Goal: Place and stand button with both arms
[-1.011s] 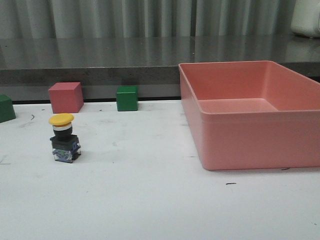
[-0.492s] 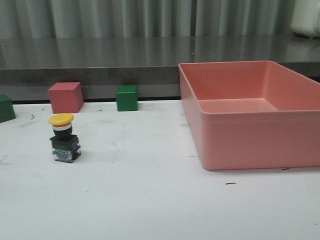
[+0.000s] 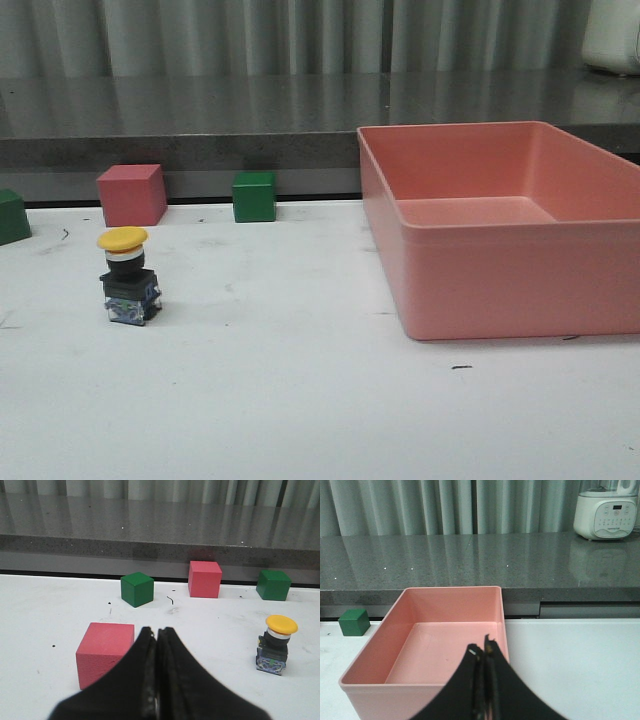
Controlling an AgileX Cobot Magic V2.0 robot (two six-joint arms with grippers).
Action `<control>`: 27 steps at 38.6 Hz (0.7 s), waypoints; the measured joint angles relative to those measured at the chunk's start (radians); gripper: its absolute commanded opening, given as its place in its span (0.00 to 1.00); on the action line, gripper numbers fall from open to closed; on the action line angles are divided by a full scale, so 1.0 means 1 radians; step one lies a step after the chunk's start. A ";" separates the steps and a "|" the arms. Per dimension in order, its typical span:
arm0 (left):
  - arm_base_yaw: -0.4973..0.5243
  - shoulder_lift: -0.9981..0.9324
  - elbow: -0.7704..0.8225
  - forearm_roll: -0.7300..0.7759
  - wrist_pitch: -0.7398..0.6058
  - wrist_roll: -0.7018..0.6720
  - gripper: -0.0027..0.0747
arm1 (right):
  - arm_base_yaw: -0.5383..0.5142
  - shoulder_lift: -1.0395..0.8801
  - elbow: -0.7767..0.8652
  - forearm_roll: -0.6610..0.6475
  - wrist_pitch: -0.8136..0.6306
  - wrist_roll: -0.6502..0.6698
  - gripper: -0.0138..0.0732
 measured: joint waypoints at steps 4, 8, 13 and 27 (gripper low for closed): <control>0.000 0.000 0.000 0.000 0.000 0.000 0.01 | 0.000 0.000 0.000 0.000 0.000 0.000 0.08; 0.000 0.000 0.000 0.000 0.000 0.000 0.01 | 0.000 0.000 0.000 0.000 0.000 0.000 0.08; 0.000 0.000 0.000 0.000 0.000 0.000 0.01 | 0.000 0.000 0.010 -0.004 -0.005 0.000 0.08; 0.000 0.000 0.000 0.000 0.000 0.000 0.01 | 0.000 0.000 0.287 -0.011 -0.155 0.000 0.08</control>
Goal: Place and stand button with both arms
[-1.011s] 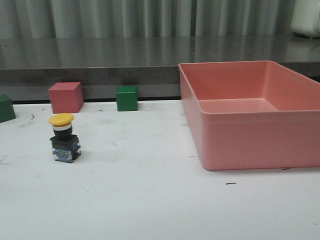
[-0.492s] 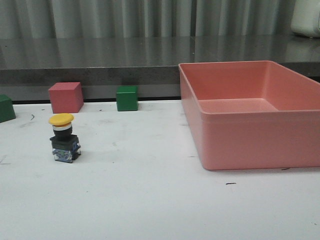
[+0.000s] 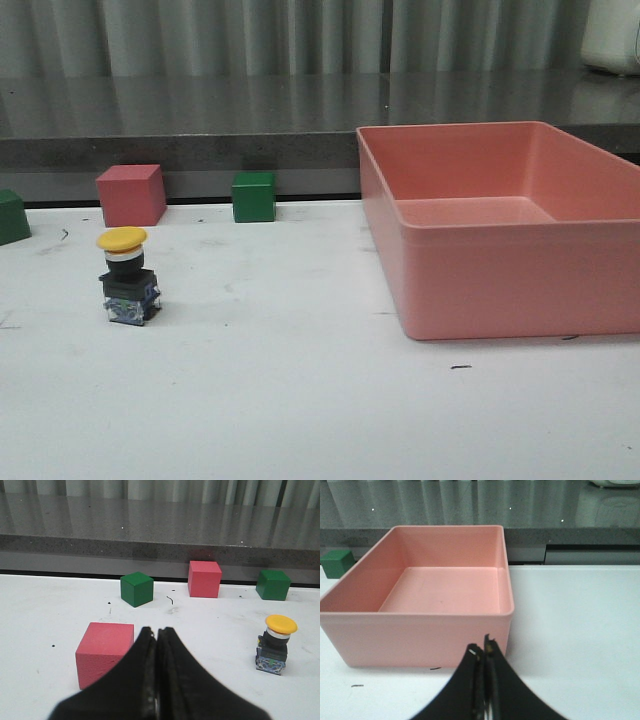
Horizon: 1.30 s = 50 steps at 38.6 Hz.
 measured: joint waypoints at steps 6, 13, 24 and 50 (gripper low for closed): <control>0.000 0.000 0.000 0.000 0.000 0.000 0.01 | 0.000 0.000 0.081 0.000 -0.043 0.000 0.08; 0.000 0.000 0.000 0.000 0.000 0.000 0.01 | 0.000 -0.009 0.085 0.000 -0.018 0.000 0.08; 0.000 0.000 0.000 0.000 0.002 0.000 0.01 | 0.000 -0.082 0.085 0.000 -0.014 0.000 0.08; 0.000 0.000 0.000 0.000 0.002 0.000 0.01 | 0.000 -0.084 0.085 0.000 -0.014 0.000 0.08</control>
